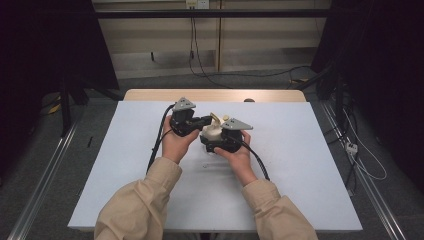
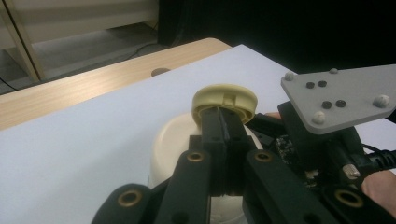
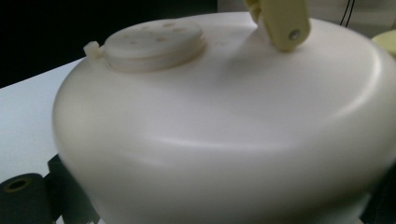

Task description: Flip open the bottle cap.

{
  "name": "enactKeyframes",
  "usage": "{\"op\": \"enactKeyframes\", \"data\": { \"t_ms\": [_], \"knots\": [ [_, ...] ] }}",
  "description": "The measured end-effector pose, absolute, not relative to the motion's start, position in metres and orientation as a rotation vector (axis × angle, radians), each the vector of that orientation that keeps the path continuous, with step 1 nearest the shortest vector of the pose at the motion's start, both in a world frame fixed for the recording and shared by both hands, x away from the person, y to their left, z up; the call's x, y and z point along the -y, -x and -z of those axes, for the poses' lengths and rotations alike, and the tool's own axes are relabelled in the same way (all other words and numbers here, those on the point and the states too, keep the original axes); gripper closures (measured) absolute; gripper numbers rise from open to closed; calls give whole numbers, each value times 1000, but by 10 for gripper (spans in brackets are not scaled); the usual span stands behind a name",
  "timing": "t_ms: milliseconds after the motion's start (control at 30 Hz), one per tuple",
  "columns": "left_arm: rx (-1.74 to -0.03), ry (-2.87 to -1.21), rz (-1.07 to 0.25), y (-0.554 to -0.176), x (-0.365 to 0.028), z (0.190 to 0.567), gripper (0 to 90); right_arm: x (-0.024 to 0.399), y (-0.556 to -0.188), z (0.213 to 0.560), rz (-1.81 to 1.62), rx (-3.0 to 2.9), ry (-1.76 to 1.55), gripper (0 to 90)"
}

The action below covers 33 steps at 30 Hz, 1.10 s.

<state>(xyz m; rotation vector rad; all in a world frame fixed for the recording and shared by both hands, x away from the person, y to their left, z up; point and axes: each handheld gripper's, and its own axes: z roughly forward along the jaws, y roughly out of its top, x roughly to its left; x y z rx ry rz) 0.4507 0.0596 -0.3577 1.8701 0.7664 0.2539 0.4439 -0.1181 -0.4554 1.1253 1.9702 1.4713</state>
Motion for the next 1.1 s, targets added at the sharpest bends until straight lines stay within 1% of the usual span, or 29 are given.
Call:
{"op": "enactKeyframes", "data": {
  "t_ms": [1100],
  "knots": [
    [-768, -1891, -262, -455, -47, 354, 900, 118, -443, 455, -1463, -1971, -1134, 56]
  ]
}}
